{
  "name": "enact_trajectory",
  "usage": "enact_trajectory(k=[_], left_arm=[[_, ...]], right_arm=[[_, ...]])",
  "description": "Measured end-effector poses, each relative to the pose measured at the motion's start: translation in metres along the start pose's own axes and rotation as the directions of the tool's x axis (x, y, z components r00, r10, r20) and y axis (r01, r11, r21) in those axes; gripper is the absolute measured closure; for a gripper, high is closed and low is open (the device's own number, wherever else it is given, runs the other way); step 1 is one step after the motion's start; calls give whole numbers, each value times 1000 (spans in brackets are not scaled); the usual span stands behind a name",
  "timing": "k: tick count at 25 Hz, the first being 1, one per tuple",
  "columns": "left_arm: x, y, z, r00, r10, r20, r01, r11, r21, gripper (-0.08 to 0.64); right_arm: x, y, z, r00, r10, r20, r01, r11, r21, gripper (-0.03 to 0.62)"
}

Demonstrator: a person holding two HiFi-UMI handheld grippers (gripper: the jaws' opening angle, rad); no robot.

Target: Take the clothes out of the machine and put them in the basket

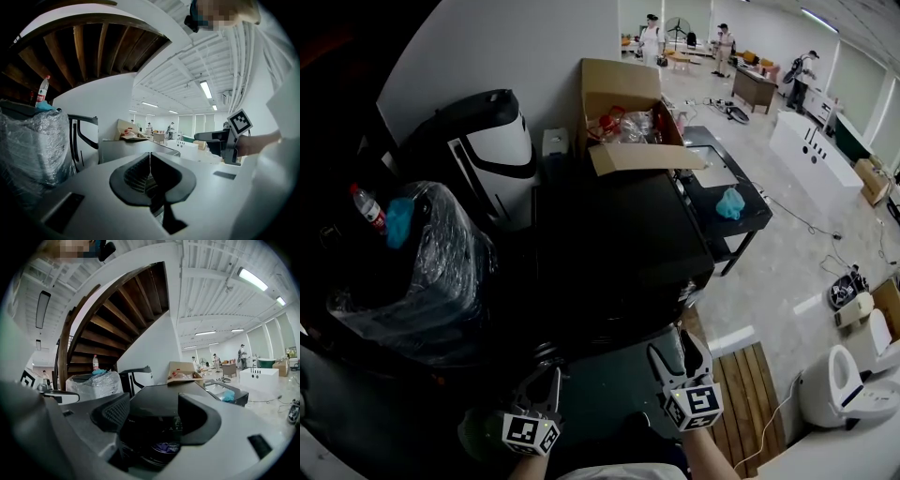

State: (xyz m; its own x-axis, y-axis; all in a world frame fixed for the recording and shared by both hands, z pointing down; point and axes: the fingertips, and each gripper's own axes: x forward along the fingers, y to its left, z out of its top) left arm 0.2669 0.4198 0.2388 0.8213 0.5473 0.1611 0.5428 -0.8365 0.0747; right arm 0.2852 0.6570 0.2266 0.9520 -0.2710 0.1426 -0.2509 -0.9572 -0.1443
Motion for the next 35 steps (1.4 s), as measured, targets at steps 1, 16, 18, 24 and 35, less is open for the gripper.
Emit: enact_trajectory(k=[1, 16, 18, 24, 35], left_arm=[[4, 0, -6, 1000, -1, -1, 1, 1000, -3, 538], [56, 4, -99, 998, -39, 41, 40, 999, -16, 538], [62, 6, -113, 998, -37, 45, 38, 999, -20, 538], [80, 9, -152, 998, -37, 59, 39, 999, -38, 538], [111, 9, -212, 990, -80, 115, 83, 996, -23, 538]], right_arm=[[3, -2, -5, 1000, 1, 0, -1, 1000, 3, 282], [44, -34, -107, 1000, -10, 2, 10, 1000, 19, 286], [49, -37, -121, 1000, -9, -5, 9, 1000, 15, 285], [64, -54, -160, 1000, -13, -20, 13, 1000, 18, 287], [94, -74, -224, 1000, 12, -4, -12, 999, 36, 287]])
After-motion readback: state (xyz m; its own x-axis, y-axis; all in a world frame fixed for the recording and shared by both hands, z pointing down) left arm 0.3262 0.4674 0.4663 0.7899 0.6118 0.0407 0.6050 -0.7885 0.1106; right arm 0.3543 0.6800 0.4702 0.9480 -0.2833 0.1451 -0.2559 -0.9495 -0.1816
